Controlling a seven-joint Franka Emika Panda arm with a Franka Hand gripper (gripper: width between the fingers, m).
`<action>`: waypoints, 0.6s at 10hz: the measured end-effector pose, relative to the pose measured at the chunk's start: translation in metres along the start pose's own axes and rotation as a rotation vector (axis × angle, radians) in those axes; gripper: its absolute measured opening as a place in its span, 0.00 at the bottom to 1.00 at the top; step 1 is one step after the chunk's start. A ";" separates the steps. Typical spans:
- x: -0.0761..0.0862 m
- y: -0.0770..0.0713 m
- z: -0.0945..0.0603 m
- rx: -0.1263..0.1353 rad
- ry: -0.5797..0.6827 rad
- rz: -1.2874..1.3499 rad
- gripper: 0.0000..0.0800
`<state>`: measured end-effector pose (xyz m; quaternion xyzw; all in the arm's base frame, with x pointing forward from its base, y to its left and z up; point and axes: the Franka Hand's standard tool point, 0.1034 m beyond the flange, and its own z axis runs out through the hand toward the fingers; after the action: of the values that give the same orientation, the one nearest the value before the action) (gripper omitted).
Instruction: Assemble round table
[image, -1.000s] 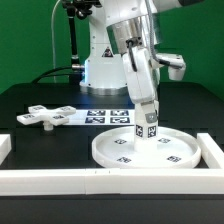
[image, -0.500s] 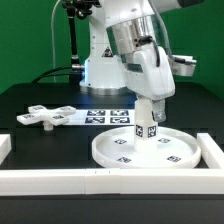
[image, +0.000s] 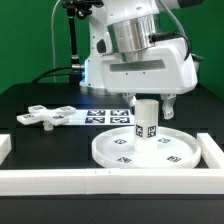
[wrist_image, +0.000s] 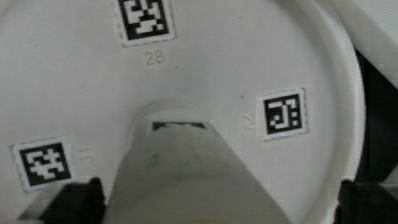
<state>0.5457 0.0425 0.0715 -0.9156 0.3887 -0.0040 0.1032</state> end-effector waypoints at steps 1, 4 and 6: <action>-0.001 0.000 0.000 -0.007 0.007 -0.088 0.81; 0.001 0.001 0.001 -0.009 0.005 -0.284 0.81; 0.001 0.002 0.001 -0.010 0.005 -0.385 0.81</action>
Offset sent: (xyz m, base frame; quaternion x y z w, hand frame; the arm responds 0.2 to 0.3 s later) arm 0.0000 0.0000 0.0000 0.0000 0.0000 -0.1296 0.9916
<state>0.5452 0.0409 0.0699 -0.9735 0.2067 -0.0238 0.0949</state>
